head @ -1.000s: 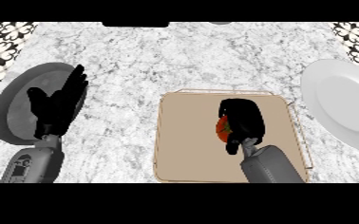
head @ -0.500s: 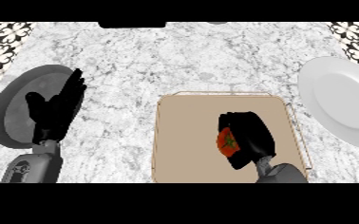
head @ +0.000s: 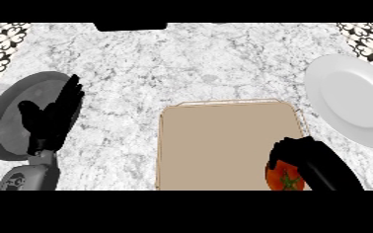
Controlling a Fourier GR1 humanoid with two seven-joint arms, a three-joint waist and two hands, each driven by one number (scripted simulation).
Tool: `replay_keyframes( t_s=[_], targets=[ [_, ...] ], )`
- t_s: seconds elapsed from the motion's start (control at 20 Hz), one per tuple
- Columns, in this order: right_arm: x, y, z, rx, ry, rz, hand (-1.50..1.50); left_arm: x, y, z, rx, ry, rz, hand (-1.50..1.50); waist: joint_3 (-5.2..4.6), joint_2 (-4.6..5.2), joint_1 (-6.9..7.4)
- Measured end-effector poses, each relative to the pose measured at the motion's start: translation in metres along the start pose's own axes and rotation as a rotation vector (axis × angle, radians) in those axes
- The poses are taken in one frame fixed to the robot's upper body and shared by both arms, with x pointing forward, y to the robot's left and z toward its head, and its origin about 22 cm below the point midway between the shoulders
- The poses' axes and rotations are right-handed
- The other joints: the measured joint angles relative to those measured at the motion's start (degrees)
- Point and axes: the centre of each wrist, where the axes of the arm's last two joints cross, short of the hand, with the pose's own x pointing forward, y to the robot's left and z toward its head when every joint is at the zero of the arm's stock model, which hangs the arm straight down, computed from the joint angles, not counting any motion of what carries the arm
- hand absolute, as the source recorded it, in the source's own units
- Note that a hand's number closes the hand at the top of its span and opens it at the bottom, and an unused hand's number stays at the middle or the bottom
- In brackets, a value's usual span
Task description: Pick the tomato from the tray and place it in the plate
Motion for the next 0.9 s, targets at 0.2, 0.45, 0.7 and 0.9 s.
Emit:
replay_keyframes(
  t_s=[0.2,0.45,0.7,0.9],
  targets=[
    [-0.014,-0.036,0.024,-0.219,0.039,0.024,1.50,-0.002,-0.001,-0.001,-0.002,-0.001,0.002,0.00,-0.01,0.24,0.22],
    [-0.046,-0.069,0.053,-0.358,0.146,-0.032,1.50,0.002,-0.001,-0.006,-0.022,-0.010,-0.001,0.00,-0.02,0.54,1.34],
    [-0.089,-0.094,0.068,-0.425,0.244,-0.117,1.50,0.012,-0.013,-0.009,-0.038,-0.017,0.004,0.00,-0.02,0.69,2.34],
    [-0.127,-0.105,0.071,-0.451,0.313,-0.131,1.50,0.007,-0.010,-0.011,-0.038,-0.011,0.004,0.00,-0.03,0.79,2.83]
  ],
)
